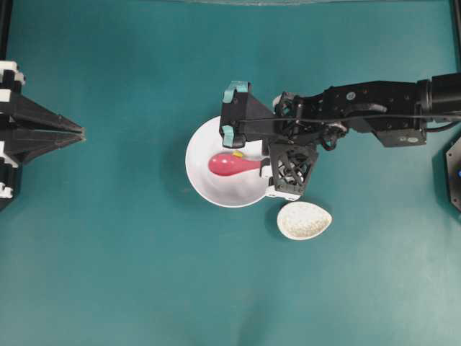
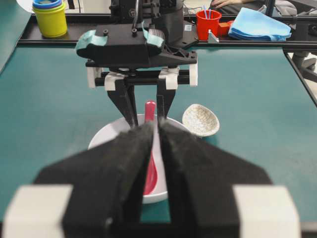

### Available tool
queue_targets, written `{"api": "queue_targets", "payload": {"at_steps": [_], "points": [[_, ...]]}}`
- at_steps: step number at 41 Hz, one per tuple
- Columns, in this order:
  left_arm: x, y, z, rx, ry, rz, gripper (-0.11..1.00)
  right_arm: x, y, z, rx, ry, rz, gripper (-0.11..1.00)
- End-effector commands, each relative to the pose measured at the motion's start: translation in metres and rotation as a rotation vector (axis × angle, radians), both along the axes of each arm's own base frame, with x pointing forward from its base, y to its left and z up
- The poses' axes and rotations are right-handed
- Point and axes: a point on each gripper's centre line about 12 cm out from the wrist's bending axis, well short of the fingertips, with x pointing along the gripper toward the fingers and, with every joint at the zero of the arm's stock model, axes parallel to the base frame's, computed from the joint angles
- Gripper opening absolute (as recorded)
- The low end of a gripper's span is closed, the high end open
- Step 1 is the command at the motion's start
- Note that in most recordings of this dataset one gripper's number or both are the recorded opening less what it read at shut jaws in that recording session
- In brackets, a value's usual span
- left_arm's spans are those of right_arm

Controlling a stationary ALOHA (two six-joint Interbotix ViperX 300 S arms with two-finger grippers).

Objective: Scoop the yellow hexagonal prism block from the bowl with a spoon using the right arm.

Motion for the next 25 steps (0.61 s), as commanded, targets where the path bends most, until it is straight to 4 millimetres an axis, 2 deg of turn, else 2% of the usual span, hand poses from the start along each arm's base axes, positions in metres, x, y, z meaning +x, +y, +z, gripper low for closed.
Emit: {"api": "queue_targets", "payload": {"at_steps": [1,15,25], "points": [[0.0021,0.0,0.0127,0.0,-0.037,0.0,0.14,0.002,0.0,0.0169,-0.008,-0.059,-0.002,0.51],[0.0021,0.0,0.0125,0.0,-0.035,0.0,0.14,0.0001,0.0003,0.0136,-0.004,-0.057,-0.007,0.42],[0.002,0.0,0.0119,0.0,-0.034,0.0,0.14,-0.0006,0.0004,0.0126,-0.003,-0.054,-0.009,0.4]]}}
